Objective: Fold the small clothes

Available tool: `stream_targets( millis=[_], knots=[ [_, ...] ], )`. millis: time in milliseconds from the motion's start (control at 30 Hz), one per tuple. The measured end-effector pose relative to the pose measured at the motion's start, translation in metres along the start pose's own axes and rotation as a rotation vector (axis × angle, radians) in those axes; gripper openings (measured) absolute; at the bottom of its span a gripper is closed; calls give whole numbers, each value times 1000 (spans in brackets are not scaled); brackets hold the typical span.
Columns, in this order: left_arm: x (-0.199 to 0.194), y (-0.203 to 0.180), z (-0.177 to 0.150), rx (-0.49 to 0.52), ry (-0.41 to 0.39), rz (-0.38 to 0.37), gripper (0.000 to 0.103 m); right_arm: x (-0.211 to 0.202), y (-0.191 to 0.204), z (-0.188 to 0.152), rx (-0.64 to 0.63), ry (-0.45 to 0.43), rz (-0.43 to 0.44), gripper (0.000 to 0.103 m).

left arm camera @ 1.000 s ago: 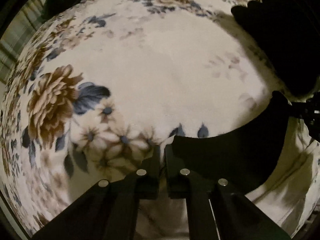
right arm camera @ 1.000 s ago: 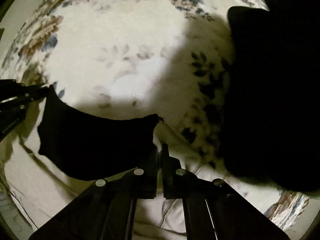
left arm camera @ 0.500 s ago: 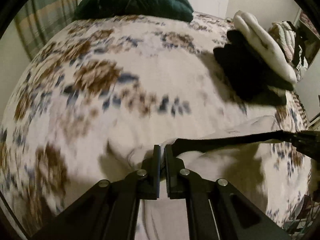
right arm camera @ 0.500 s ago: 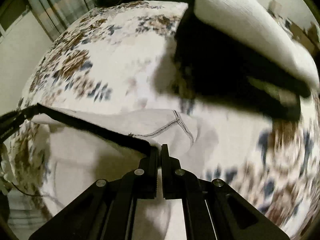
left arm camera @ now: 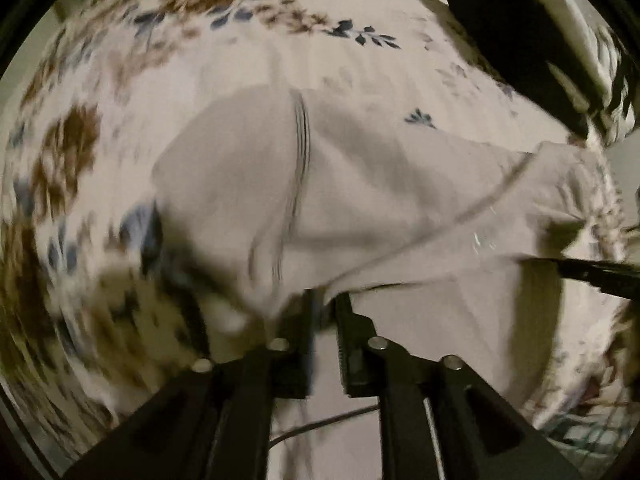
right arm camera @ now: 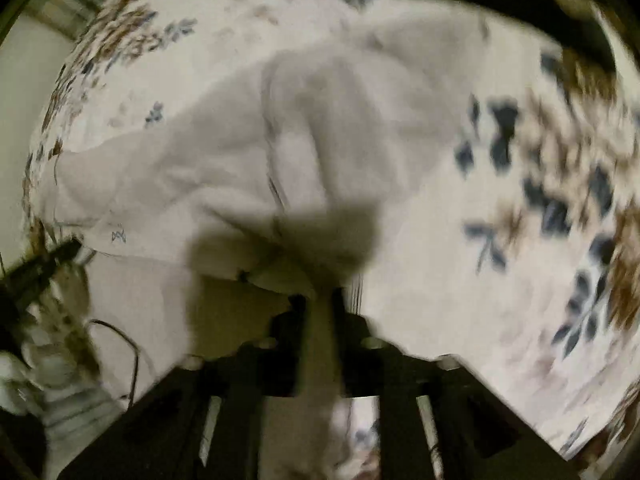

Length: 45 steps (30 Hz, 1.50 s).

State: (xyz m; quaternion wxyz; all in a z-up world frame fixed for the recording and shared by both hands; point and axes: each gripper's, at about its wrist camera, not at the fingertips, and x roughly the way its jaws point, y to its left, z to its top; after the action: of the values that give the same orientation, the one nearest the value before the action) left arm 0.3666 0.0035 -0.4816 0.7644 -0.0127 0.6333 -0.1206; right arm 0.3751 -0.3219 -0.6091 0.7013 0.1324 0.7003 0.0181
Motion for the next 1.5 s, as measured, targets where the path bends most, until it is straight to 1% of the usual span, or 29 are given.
stream_targets(
  millis=[33, 67, 133, 200, 300, 367, 433, 467, 500, 533, 567, 667, 700, 733, 767, 833, 900, 933, 1000, 1033, 1067, 1100, 1167, 1300, 1333, 1367, 1400, 1433, 1500],
  knots=[
    [-6, 4, -5, -31, -1, -25, 30, -3, -5, -3, 25, 3, 23, 43],
    [-14, 9, -10, -69, -6, -55, 46, -9, -11, -7, 60, -3, 56, 47],
    [-28, 22, -14, -152, -28, -87, 64, -22, -27, -12, 147, -26, 127, 52],
    [-34, 41, -8, -262, -55, -107, 64, -36, -51, -11, 285, -76, 222, 60],
    [-26, 66, 10, -387, -78, -113, 64, -39, -80, 0, 453, -133, 339, 60],
    [-15, 79, 24, -458, -100, -126, 64, -32, -90, 12, 513, -144, 392, 60],
    [2, 89, 38, -531, -102, -142, 64, -15, -94, 21, 560, -115, 452, 60],
    [8, 91, 42, -548, -100, -146, 64, -7, -92, 25, 581, -108, 491, 59],
    [15, 94, 46, -568, -96, -148, 60, -3, -89, 28, 592, -109, 510, 48],
    [18, 97, 47, -583, -104, -164, 33, -2, -84, 29, 596, -121, 519, 34],
    [20, 96, 48, -583, -111, -160, 3, -4, -79, 30, 580, -133, 504, 8],
    [11, 93, 41, -537, -143, -83, 4, -18, -77, 25, 555, -176, 443, 7],
    [11, 94, 37, -526, -138, -71, 4, -22, -82, 24, 559, -180, 418, 3],
    [13, 97, 34, -521, -120, -60, 4, -21, -89, 22, 574, -178, 383, 3],
    [16, 101, 30, -530, -99, -48, 4, -17, -97, 19, 592, -163, 367, 3],
    [22, 111, 19, -555, -63, -61, 4, -4, -107, 16, 589, -80, 334, 3],
    [20, 118, 15, -579, -56, -89, 5, 8, -108, 13, 572, -7, 295, 4],
    [17, 119, 14, -591, -53, -109, 6, 10, -108, 12, 566, 13, 296, 8],
    [10, 120, 16, -610, -60, -138, 12, 9, -108, 16, 561, 21, 305, 23],
    [6, 120, 18, -615, -79, -170, 24, 4, -109, 16, 559, -1, 317, 28],
    [4, 119, 21, -618, -90, -184, 38, -2, -109, 16, 564, -38, 342, 43],
    [2, 116, 24, -624, -106, -186, 42, -7, -111, 17, 577, -71, 371, 54],
    [1, 114, 30, -633, -131, -207, 45, -11, -117, 19, 626, -130, 428, 57],
    [5, 107, 41, -643, -130, -202, 45, 7, -124, 31, 717, -131, 518, 58],
    [8, 104, 45, -634, -128, -191, 45, 11, -124, 34, 723, -128, 525, 56],
    [11, 101, 47, -619, -120, -163, 45, 11, -122, 38, 717, -148, 508, 33],
    [17, 99, 49, -599, -106, -129, 45, 9, -122, 41, 702, -165, 462, 16],
    [22, 98, 50, -586, -92, -109, 45, 7, -121, 45, 684, -174, 412, 6],
    [37, 97, 52, -539, -36, -63, 45, 4, -131, 48, 695, -193, 358, 6]
  ],
)
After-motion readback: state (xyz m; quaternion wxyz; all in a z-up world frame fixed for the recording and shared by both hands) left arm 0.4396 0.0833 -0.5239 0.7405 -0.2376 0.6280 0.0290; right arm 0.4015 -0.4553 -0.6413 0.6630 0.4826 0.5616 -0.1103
